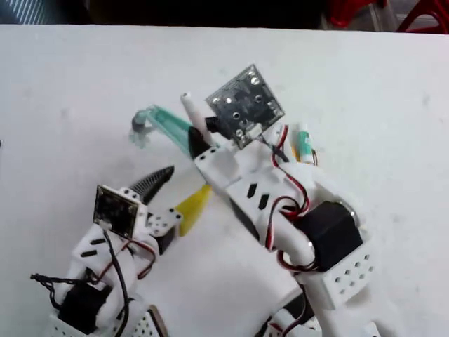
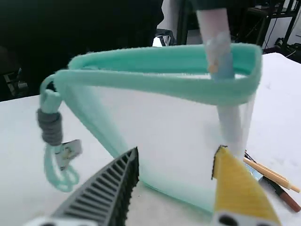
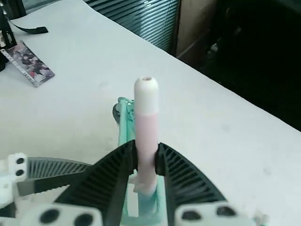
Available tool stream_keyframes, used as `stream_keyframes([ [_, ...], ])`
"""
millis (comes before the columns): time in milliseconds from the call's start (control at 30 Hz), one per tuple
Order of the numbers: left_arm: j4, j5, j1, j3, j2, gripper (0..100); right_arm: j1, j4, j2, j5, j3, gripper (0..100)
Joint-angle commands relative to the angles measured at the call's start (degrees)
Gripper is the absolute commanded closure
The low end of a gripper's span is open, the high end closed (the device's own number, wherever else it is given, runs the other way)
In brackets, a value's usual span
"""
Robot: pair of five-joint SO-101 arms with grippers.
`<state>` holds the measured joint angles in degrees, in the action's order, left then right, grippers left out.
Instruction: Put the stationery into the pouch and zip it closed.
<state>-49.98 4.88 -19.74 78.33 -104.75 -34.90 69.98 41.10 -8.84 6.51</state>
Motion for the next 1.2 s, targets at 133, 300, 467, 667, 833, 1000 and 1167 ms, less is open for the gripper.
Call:
stream_keyframes([
  [133,1.2,0.7,-2.0,-0.4,0.0,73,4.8,-1.0,1.3,-4.5,7.1,98.1],
  [300,1.2,0.7,-2.3,-0.4,0.0,73,4.8,-0.7,1.3,-4.5,7.6,94.7],
  [467,1.2,0.7,-2.3,-0.4,0.0,73,4.8,-0.7,1.4,-4.9,7.6,73.1],
  [667,1.6,0.4,-2.3,1.2,0.0,73,4.8,-0.7,1.3,-5.1,7.6,71.7],
  [833,1.4,0.4,-2.2,1.2,0.0,73,4.8,-0.8,0.7,-10.5,7.8,81.9],
  [1000,1.4,0.4,-2.3,1.1,0.0,73,4.8,-2.7,0.6,-15.7,8.0,98.7],
  [1167,1.3,0.7,-2.4,1.1,0.0,73,4.8,-5.4,-3.3,-18.3,7.9,98.1],
])
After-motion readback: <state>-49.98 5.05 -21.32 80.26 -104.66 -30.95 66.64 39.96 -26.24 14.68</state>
